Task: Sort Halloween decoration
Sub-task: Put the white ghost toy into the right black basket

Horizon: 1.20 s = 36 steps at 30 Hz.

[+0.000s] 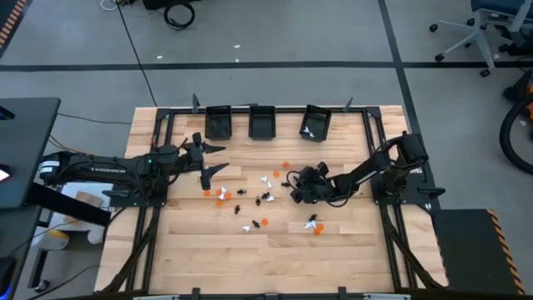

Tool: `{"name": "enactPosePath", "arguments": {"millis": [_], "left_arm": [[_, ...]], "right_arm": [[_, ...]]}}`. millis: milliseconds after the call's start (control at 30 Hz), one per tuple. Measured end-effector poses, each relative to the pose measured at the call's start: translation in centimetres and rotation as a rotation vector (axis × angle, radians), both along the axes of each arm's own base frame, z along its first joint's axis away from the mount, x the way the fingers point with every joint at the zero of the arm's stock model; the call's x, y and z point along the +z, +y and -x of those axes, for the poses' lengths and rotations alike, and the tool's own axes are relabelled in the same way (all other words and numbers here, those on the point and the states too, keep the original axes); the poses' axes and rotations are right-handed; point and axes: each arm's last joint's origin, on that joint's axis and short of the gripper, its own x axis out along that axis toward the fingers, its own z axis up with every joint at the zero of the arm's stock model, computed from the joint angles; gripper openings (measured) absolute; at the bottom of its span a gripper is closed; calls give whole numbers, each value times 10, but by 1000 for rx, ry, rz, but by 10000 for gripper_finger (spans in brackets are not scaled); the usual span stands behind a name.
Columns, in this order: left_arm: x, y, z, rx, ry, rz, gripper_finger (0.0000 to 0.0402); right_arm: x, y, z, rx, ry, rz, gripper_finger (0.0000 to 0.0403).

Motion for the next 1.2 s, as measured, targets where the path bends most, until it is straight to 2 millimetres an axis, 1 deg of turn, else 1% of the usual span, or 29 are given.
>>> {"name": "enactPosePath", "arguments": {"millis": [100, 167, 267, 400, 600, 800, 967, 1067, 1200], "left_arm": [[0, 0, 0, 0, 1, -4, 254], [0, 0, 0, 0, 1, -4, 254], [0, 0, 0, 0, -1, -5, 254], [1, 0, 0, -1, -9, -19, 254], [1, 0, 0, -1, -2, -19, 254], [1, 0, 0, -1, -3, -18, 254], [1, 0, 0, -1, -2, -18, 254], [1, 0, 0, -1, -3, -18, 254], [1, 0, 0, -1, -3, -18, 254]], "right_arm": [[0, 2, 1, 6, 9, 0, 84], [1, 3, 1, 21, 15, 6, 71], [4, 3, 1, 52, 22, -9, 71], [11, 3, 3, 100, 32, -48, 82], [23, -1, 5, 161, 52, -79, 80], [36, -13, 4, 182, 13, -135, 78], [48, -25, 4, 167, -16, -112, 78], [57, -37, 5, 144, -38, -89, 78], [67, -61, 8, 88, -55, -49, 78]]}}
